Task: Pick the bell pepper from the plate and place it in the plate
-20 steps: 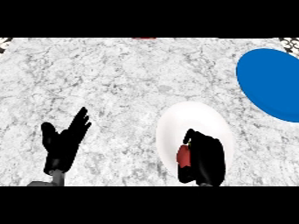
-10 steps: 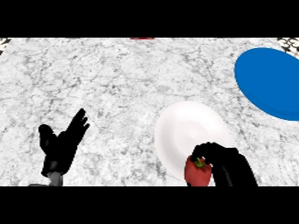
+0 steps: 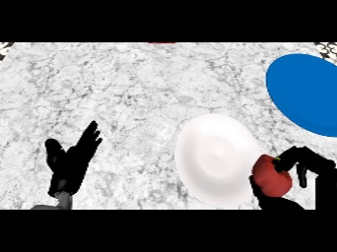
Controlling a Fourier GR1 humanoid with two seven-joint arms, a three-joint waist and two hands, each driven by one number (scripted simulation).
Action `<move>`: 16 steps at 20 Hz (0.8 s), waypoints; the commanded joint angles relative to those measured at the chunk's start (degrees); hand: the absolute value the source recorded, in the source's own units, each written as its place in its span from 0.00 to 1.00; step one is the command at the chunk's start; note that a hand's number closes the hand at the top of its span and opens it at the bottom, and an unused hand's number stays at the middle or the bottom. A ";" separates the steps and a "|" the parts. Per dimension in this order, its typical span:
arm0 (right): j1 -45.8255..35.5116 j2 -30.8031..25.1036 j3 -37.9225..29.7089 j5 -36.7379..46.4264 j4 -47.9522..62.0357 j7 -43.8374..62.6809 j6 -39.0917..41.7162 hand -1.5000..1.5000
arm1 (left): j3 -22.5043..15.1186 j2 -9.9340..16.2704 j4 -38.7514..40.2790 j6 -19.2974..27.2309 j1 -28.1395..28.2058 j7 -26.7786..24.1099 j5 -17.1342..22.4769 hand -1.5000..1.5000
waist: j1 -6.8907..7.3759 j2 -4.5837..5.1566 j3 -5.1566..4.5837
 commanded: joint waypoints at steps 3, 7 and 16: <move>-2.56 0.13 -13.95 -20.09 7.45 -11.22 -1.97 1.00 | -1.28 -0.79 -1.63 0.62 2.03 0.40 -1.37 0.50 | 0.49 0.11 -0.02; -8.28 0.62 -20.41 -23.46 25.10 -23.94 -2.24 1.00 | 1.28 0.84 0.20 -1.85 -0.84 0.68 0.20 0.50 | 0.81 0.25 -0.03; -30.60 -3.99 -33.21 -26.85 59.25 -37.19 -0.89 1.00 | 0.26 -0.54 0.75 -1.99 1.85 -1.73 -1.21 0.50 | 1.86 0.42 -0.06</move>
